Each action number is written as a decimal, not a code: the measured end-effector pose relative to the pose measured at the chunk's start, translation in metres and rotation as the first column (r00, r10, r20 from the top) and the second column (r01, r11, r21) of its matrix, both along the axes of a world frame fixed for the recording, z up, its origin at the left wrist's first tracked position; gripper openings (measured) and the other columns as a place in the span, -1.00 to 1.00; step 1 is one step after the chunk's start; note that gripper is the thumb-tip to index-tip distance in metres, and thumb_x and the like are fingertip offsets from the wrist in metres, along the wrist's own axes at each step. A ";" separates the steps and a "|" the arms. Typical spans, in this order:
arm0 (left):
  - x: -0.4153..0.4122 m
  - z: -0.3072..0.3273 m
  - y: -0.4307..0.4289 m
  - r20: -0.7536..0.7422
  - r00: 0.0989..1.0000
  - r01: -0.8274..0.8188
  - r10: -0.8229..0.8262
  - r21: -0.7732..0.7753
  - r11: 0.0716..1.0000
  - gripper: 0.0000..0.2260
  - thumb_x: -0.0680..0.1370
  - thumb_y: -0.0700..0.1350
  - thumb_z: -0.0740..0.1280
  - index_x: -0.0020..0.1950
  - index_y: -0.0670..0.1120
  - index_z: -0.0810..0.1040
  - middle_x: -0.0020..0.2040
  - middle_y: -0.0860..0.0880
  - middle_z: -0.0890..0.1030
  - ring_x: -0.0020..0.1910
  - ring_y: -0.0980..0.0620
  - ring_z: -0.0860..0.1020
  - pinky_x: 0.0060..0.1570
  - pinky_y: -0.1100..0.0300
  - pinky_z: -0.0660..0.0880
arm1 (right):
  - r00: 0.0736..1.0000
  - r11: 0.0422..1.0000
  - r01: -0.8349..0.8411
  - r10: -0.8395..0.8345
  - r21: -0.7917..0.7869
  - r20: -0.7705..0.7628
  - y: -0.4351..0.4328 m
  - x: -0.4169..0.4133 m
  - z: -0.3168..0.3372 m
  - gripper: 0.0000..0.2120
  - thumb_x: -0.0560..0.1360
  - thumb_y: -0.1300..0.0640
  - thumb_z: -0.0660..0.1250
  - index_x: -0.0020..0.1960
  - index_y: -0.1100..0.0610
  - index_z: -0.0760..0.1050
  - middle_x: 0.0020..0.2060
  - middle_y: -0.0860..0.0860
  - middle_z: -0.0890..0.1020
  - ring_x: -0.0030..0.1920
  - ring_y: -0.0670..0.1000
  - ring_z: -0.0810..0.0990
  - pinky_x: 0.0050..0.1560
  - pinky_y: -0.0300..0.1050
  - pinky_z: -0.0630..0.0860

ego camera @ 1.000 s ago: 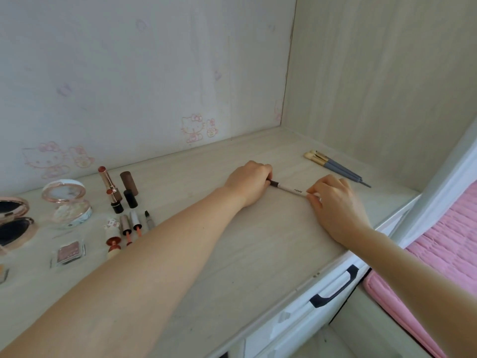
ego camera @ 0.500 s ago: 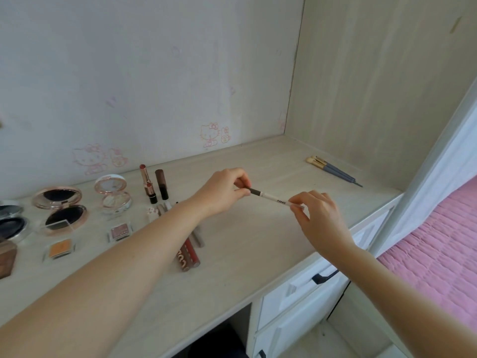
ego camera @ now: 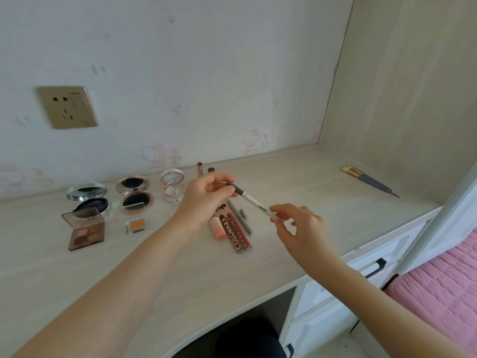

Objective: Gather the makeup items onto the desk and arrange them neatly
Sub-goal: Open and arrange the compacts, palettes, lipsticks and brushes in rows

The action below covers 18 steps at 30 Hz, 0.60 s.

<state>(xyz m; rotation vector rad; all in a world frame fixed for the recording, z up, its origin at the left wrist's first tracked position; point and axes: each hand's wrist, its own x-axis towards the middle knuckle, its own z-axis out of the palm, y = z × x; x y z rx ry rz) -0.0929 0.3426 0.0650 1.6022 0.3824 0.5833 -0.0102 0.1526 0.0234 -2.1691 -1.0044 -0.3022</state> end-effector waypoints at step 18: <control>-0.097 -0.008 0.036 0.072 0.984 -0.127 0.166 -0.379 0.916 -0.87 0.52 -0.31 0.33 0.06 -0.25 0.58 -0.01 -0.22 0.67 0.01 -0.15 0.64 0.00 0.04 0.60 | 0.940 0.949 -0.262 0.291 0.174 -0.175 0.093 -0.090 -0.007 -0.84 0.51 0.08 0.36 0.08 -0.03 0.58 -0.09 -0.19 0.65 -0.02 -0.22 0.56 -0.04 -0.37 0.46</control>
